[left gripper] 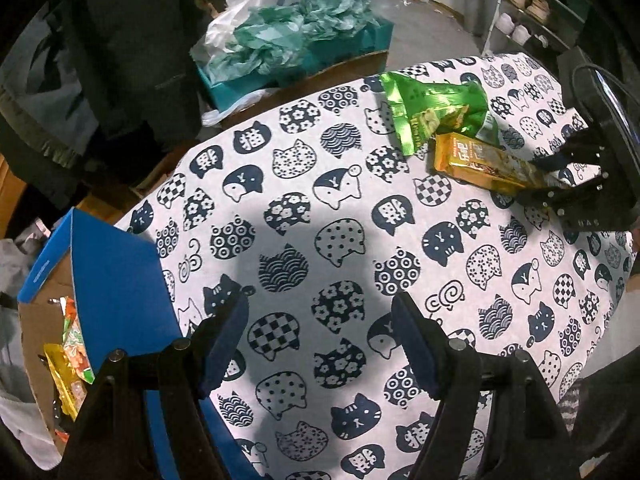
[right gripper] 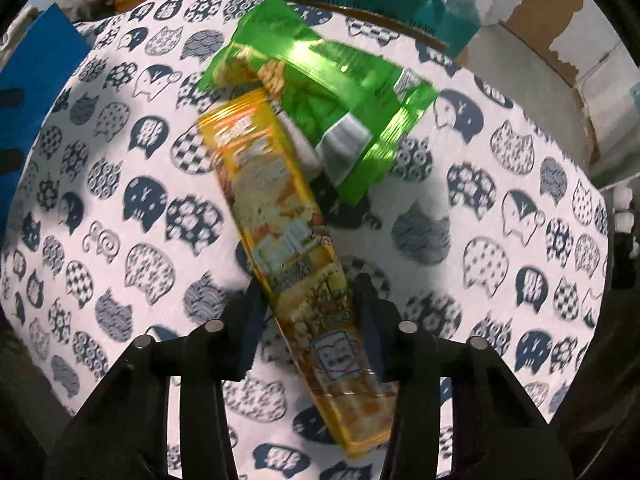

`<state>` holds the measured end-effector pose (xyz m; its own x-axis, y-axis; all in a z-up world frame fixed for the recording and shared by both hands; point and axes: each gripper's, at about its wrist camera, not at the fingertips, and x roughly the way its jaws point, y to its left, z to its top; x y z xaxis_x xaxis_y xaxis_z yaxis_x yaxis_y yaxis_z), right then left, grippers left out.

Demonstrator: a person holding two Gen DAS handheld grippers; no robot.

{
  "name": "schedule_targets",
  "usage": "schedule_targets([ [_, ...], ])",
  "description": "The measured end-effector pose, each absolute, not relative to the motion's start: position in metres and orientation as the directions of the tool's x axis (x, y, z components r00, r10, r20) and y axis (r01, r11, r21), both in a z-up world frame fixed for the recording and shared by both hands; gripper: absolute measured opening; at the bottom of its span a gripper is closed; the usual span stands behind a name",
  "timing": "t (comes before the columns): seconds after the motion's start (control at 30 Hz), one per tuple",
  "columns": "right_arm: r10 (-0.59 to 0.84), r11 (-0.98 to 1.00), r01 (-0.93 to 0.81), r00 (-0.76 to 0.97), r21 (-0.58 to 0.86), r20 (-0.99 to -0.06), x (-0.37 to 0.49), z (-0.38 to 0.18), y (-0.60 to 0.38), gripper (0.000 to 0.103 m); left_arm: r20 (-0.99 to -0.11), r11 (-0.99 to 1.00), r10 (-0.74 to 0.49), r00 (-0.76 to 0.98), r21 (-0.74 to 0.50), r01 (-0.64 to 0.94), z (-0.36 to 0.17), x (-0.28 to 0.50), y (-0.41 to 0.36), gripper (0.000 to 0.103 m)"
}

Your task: Organize snacks

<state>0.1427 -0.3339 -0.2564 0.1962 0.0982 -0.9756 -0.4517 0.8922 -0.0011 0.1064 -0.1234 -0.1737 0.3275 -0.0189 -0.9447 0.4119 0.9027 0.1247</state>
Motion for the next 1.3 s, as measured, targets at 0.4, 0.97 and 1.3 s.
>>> schedule_targets([
  [0.4,0.059,0.987,-0.158,0.128,0.039,-0.990,0.069,-0.258,-0.388,0.037,-0.946,0.889,-0.038,0.322,0.116,0.443,-0.167,0.095,-0.145,0.075],
  [0.97,0.058,0.997,0.037,0.242,0.069,-0.969,0.124,-0.256,-0.467,0.037,-0.922,0.823,-0.085,0.378,0.149,0.548,-0.157,0.114,-0.206,0.081],
  [1.3,0.097,0.993,0.042,0.234,0.109,-0.968,0.169,-0.251,-0.449,0.055,-0.907,0.646,-0.088,0.413,0.264,0.717,-0.166,0.150,-0.277,0.086],
])
